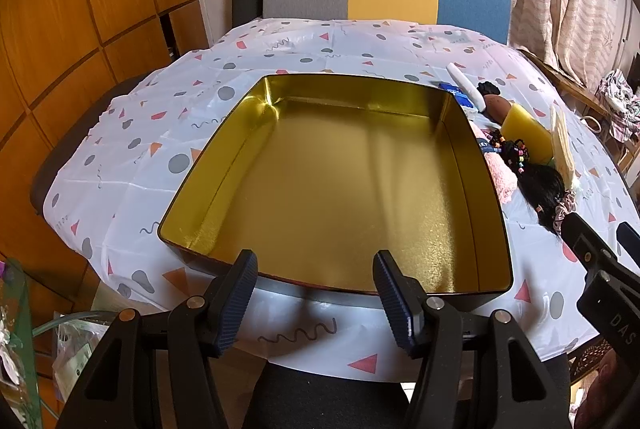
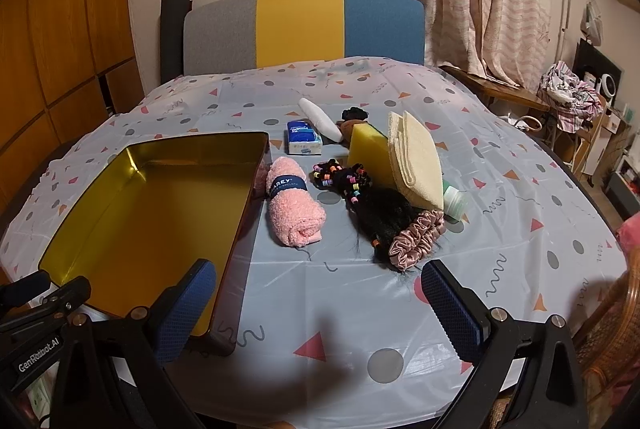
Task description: Organize soft objects
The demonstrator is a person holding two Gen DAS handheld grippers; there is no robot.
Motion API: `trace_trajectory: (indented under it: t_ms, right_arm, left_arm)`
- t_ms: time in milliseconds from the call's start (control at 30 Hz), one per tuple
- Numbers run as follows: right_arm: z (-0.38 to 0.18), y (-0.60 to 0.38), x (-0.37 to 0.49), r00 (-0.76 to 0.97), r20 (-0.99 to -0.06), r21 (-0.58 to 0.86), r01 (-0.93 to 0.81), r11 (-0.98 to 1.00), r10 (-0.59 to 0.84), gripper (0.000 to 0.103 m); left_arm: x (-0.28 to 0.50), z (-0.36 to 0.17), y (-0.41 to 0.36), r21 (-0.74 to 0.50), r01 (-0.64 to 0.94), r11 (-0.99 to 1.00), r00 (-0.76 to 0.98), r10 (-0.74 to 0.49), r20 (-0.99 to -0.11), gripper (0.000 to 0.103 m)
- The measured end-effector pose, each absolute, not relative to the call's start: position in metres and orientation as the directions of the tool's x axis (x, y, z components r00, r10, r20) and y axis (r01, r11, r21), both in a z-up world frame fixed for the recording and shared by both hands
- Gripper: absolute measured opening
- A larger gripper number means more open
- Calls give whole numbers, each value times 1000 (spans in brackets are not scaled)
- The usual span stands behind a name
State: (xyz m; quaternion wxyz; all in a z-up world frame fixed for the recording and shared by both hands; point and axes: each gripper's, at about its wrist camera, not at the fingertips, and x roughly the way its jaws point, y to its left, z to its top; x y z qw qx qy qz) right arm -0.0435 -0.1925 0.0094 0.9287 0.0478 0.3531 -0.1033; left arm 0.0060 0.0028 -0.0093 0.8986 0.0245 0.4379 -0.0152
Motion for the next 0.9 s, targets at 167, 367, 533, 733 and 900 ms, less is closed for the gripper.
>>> trace_trajectory:
  t_ms: [167,367,533,733,900]
  right_arm:
    - [9,-192,-43,729,-666,16,226,974,-158,103]
    - [8,-192,-44,727,-668,18,227,974,-157,103]
    - [8,-194,-43,723,-672,20,229,973,-157,103]
    - [7,-194,-43,720,-675,15,229,973,-159,103]
    - [3,-198,-42,714,-683,18,228,974,-154,103]
  left_arm:
    - [7,-10,4,27,46,999,609,-7,-793,61]
    - [8,-12,3,23,49,999,601,-11,-799,61]
    - [7,-12,3,22,53,998,600,-14,-800,61]
    - [7,-14,1,5,66,998,586,-34,-809,61]
    - [6,-14,0,-26,79,997,579,-67,-813,61]
